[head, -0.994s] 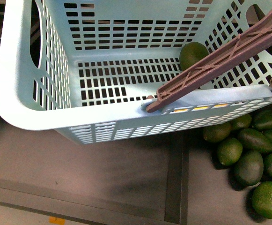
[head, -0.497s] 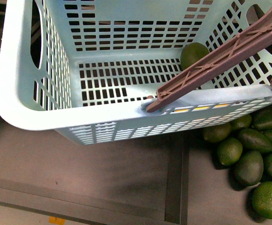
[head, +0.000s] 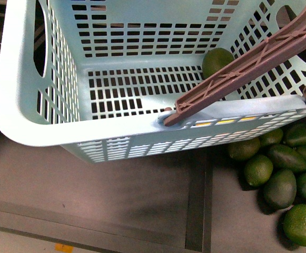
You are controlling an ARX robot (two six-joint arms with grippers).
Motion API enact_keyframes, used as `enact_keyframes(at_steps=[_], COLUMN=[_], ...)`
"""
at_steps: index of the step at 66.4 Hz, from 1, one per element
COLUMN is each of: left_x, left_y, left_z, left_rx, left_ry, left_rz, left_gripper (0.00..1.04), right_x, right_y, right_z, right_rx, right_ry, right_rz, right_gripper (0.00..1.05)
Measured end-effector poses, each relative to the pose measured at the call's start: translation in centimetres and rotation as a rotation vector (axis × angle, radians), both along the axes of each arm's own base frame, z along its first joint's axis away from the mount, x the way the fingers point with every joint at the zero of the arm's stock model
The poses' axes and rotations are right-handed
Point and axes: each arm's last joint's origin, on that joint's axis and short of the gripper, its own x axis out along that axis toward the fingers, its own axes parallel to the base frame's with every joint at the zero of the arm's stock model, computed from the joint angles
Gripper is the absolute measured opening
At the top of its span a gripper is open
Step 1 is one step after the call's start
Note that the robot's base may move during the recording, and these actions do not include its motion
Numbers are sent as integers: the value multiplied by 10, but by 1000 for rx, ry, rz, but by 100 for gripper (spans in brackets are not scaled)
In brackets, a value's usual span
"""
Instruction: Pick mango and avocado into basket
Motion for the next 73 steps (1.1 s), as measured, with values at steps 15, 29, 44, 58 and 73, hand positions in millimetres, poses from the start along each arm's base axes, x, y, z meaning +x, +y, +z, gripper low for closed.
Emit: enact_keyframes(at_steps=[15, 29, 44, 58, 73], left_x=[0, 0, 0, 0, 0], left_y=[0, 0, 0, 0, 0], left_z=[0, 0, 0, 0, 0], left_rx=[0, 0, 0, 1, 0], left_ry=[0, 0, 0, -1, 0], left_rz=[0, 0, -1, 0, 0], left_gripper=[14, 14, 14, 14, 14], right_x=[-7, -11, -20, -24, -24], right_y=[0, 0, 0, 0, 0], right_z=[0, 0, -5, -3, -3], right_rx=[0, 0, 0, 0, -2], right_ry=[0, 0, 33, 6, 4], right_rz=[0, 0, -1, 0, 0], right_gripper=[2, 2, 2, 2, 26])
